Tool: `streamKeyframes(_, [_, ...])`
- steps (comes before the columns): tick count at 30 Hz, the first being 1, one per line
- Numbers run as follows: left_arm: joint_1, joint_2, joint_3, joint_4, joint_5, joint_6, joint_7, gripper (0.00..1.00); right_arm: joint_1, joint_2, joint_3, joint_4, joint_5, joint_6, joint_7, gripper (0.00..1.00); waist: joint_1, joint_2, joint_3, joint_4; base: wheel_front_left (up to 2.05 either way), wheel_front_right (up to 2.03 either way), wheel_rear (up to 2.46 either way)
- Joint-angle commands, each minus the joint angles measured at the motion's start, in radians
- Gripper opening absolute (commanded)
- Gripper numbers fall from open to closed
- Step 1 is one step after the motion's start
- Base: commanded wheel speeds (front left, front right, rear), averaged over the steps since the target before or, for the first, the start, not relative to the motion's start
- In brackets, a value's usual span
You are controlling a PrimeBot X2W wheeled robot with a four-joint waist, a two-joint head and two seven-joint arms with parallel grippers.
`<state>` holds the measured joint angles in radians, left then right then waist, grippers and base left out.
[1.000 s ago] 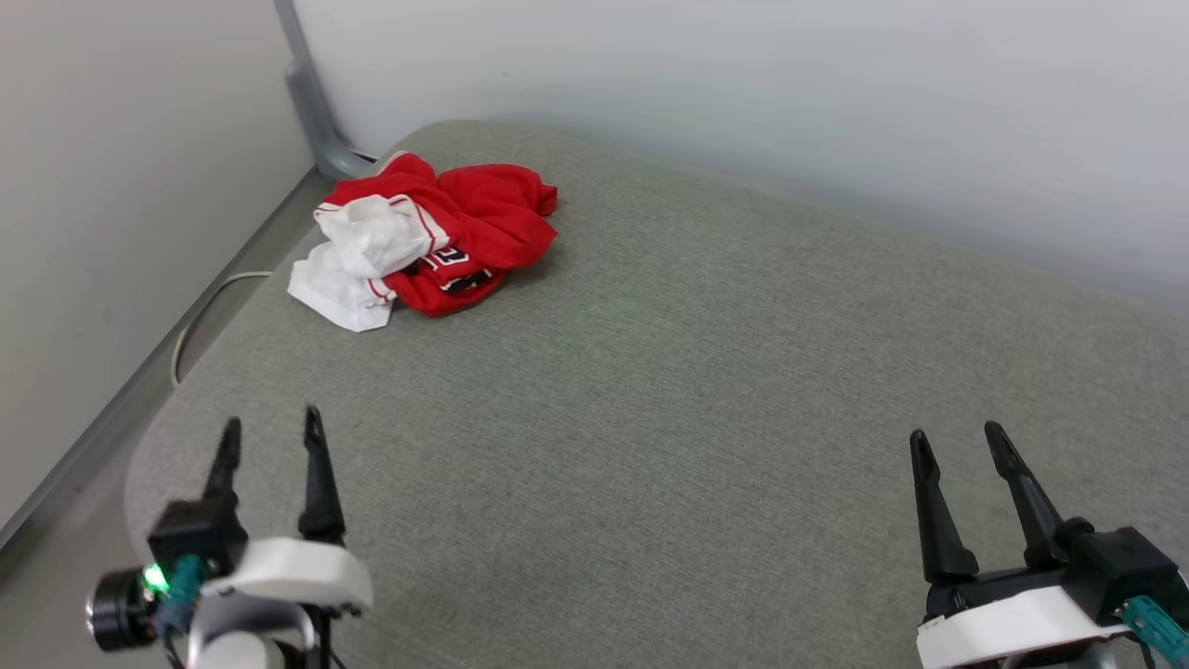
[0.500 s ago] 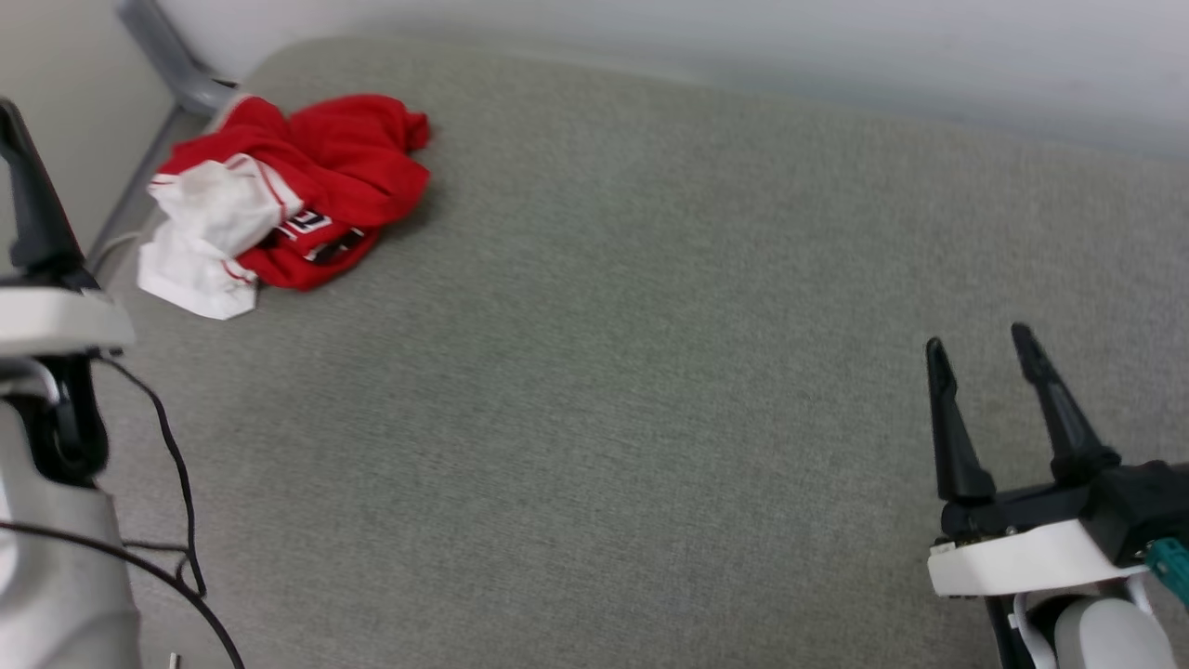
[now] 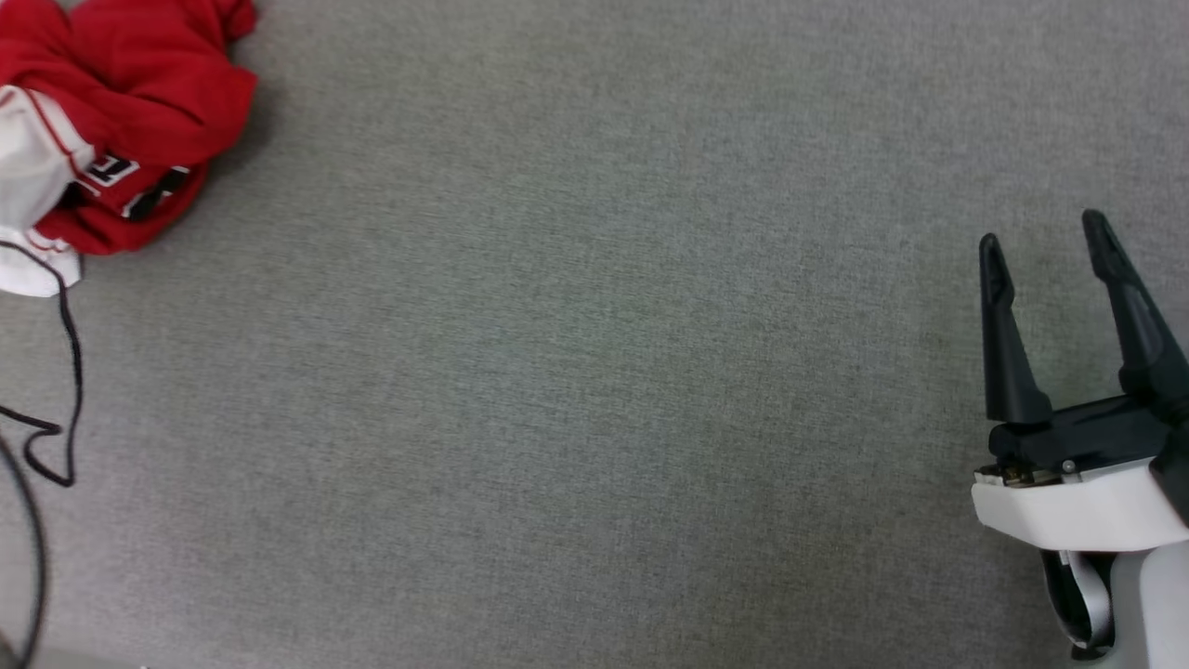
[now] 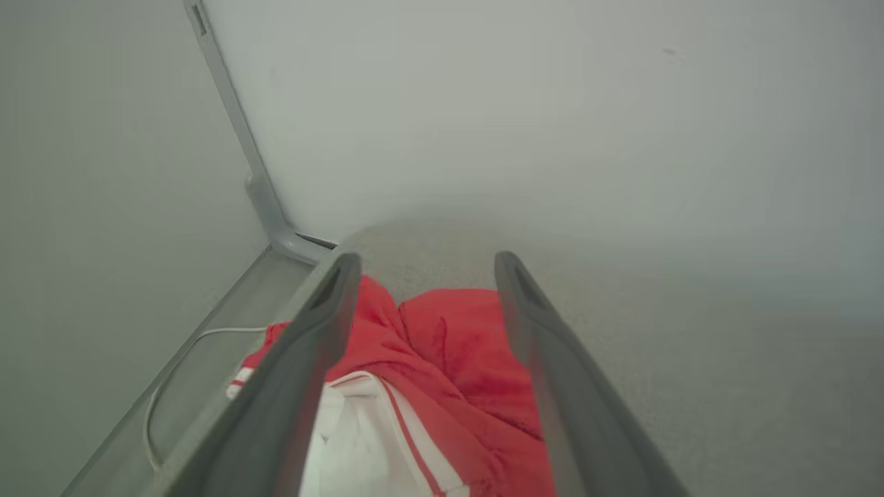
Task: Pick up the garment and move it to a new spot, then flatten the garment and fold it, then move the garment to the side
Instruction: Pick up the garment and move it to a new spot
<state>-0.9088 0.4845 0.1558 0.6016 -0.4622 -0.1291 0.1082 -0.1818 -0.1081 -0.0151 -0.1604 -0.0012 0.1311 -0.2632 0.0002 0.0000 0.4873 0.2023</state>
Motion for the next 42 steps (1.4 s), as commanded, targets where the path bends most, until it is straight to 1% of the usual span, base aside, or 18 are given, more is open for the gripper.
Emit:
streamKeyframes(1, [-0.034,0.035,-0.026,0.034,-0.056,0.0,0.074,1.0,-0.019,-0.007,-0.002,-0.018,-0.008,-0.001,-0.002,1.0,-0.0002,0.0,0.045,-0.027,0.0,0.0,0.0])
streamKeyframes(5, [-0.081,0.081,-0.095,0.098,-0.184,0.0,0.292,1.0,-0.024,-0.016,-0.012,-0.047,-0.012,-0.001,-0.002,1.0,-0.0002,0.0,0.076,-0.027,0.0,0.0,0.0])
streamKeyframes(8, [-0.109,0.129,-0.153,0.124,-0.263,0.0,0.443,1.0,-0.034,-0.022,-0.012,-0.062,-0.014,-0.001,-0.002,1.0,-0.0002,0.0,0.103,-0.029,0.0,0.0,0.0])
streamKeyframes(11, [-0.113,0.148,-0.208,0.148,-0.312,0.0,0.547,1.0,-0.043,-0.031,-0.011,-0.072,-0.018,-0.001,-0.002,1.0,-0.0002,0.0,0.125,-0.031,0.0,0.0,0.0])
streamKeyframes(14, [-0.115,0.166,-0.242,0.173,-0.355,0.0,0.626,1.0,-0.048,-0.034,-0.006,-0.083,-0.021,-0.001,-0.002,1.0,-0.0002,0.0,0.144,-0.034,0.0,0.0,0.0])
streamKeyframes(17, [-0.112,0.171,-0.287,0.19,-0.379,0.0,0.686,1.0,-0.05,-0.038,-0.013,-0.088,-0.022,-0.001,-0.002,1.0,-0.0002,0.0,0.158,-0.036,0.0,0.0,0.0])
streamKeyframes(19, [-0.108,0.164,-0.307,0.197,-0.397,0.0,0.699,1.0,-0.054,-0.04,-0.015,-0.092,-0.021,-0.001,-0.002,1.0,-0.0002,0.0,0.168,-0.037,0.0,0.0,0.0])
streamKeyframes(26, [-0.082,0.135,-0.374,0.236,-0.427,0.0,0.686,1.0,-0.068,-0.035,-0.008,-0.098,-0.022,-0.001,-0.002,1.0,-0.0002,0.0,0.184,-0.049,0.0,0.0,0.0])
streamKeyframes(27, [-0.079,0.134,-0.384,0.233,-0.434,0.0,0.678,0.0,-0.069,-0.034,-0.008,-0.099,-0.021,-0.001,-0.002,1.0,-0.0002,0.0,0.183,-0.05,0.0,0.0,0.0])
streamKeyframes(28, [-0.078,0.136,-0.399,0.222,-0.435,-0.001,0.675,0.0,-0.068,-0.033,-0.009,-0.099,-0.021,-0.001,-0.002,1.0,-0.0002,0.0,0.181,-0.049,0.0,0.0,0.0])
streamKeyframes(31, [-0.095,0.169,-0.411,0.195,-0.453,-0.001,0.648,0.0,-0.06,-0.027,-0.011,-0.094,-0.019,-0.001,-0.002,1.0,-0.0002,0.0,0.163,-0.045,0.0,0.0,0.0])
streamKeyframes(36, [-0.126,0.222,-0.436,0.138,-0.462,-0.001,0.522,0.0,-0.055,-0.012,0.0,-0.077,-0.009,-0.001,-0.002,1.0,-0.0002,0.0,0.098,-0.049,0.0,0.0,0.0])
streamKeyframes(38, [-0.133,0.245,-0.465,0.105,-0.458,0.0,0.489,0.0,-0.044,-0.003,-0.001,-0.069,-0.008,-0.001,-0.002,1.0,-0.0002,0.0,0.065,-0.051,0.0,0.0,0.0])
streamKeyframes(41, [-0.147,0.27,-0.521,0.043,-0.466,0.0,0.471,0.0,-0.026,0.009,-0.004,-0.057,-0.002,-0.001,-0.002,1.0,-0.0002,0.0,0.013,-0.057,0.0,0.0,0.0])
streamKeyframes(42, [-0.166,0.295,-0.579,-0.026,-0.462,0.0,0.459,0.0,-0.013,0.02,-0.011,-0.046,0.002,-0.001,-0.002,1.0,-0.0002,0.0,-0.031,-0.067,0.0,0.0,0.0])
